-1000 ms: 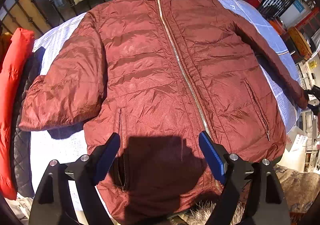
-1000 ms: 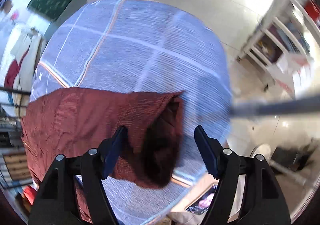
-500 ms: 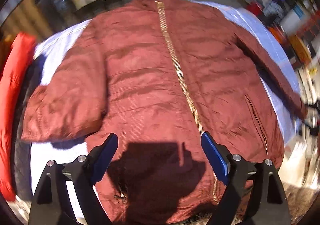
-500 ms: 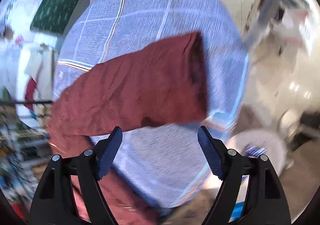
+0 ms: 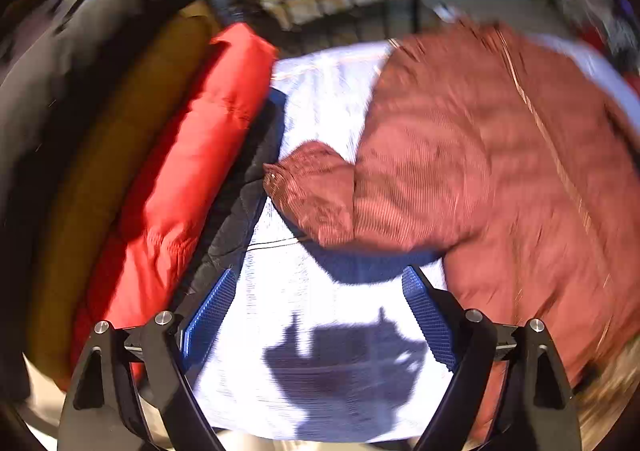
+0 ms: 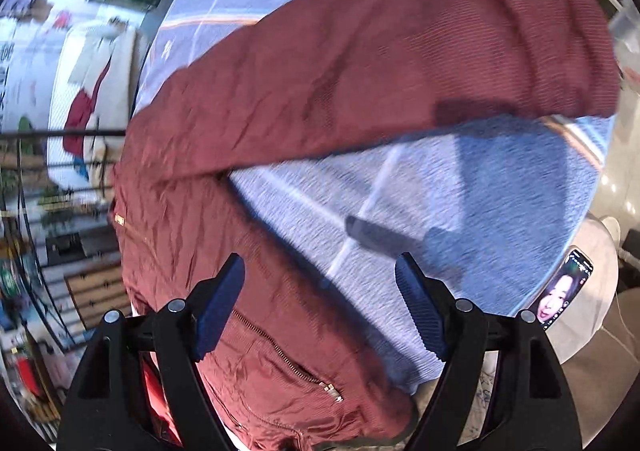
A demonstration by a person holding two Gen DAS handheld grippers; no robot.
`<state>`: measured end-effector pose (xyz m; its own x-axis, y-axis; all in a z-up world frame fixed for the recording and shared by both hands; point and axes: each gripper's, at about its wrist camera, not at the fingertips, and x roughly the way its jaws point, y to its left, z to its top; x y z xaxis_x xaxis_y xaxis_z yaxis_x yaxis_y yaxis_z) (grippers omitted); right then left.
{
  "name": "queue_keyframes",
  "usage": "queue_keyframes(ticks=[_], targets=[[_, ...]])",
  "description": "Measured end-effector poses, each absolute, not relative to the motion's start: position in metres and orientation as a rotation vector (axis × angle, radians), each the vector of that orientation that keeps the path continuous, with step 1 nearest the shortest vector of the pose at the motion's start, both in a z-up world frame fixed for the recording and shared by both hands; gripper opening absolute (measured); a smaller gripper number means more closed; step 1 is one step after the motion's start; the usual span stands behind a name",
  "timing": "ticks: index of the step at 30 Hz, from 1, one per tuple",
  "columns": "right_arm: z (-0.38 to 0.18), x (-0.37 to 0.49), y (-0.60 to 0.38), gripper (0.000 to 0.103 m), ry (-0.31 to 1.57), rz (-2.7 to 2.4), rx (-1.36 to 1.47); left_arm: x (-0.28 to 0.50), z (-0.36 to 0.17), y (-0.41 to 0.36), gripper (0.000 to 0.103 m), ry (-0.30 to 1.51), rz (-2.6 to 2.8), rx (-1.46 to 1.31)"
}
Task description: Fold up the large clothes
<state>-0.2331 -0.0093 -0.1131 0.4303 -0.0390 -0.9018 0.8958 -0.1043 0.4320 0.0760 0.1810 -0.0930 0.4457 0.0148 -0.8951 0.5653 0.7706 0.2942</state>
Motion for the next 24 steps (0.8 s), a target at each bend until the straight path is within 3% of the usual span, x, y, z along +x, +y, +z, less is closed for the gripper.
queue_keyframes(ticks=[8, 11, 12, 15, 20, 24], targets=[[-0.106, -0.236, 0.008, 0.077, 0.846, -0.998, 1.427, 0.087, -0.152, 0.134, 0.082, 1.012, -0.521, 0.905], [-0.102, -0.246, 0.014, 0.077, 0.837, -1.030, 1.425, 0.089, -0.179, 0.118, 0.058, 1.041, -0.548, 1.024], [-0.101, -0.249, 0.016, 0.077, 0.836, -1.039, 1.425, 0.089, -0.180, 0.119, 0.042, 1.061, -0.549, 1.029], [-0.103, -0.256, 0.019, 0.077, 0.848, -1.061, 1.419, 0.101, -0.144, 0.118, 0.028, 1.100, -0.530, 0.892], [-0.114, -0.251, 0.022, 0.077, 0.872, -1.045, 1.417, 0.135, -0.014, 0.160, 0.027, 1.071, -0.401, 0.487], [-0.125, -0.236, 0.022, 0.077, 0.893, -1.005, 1.431, 0.175, 0.013, 0.204, 0.029, 1.160, -0.272, 0.277]])
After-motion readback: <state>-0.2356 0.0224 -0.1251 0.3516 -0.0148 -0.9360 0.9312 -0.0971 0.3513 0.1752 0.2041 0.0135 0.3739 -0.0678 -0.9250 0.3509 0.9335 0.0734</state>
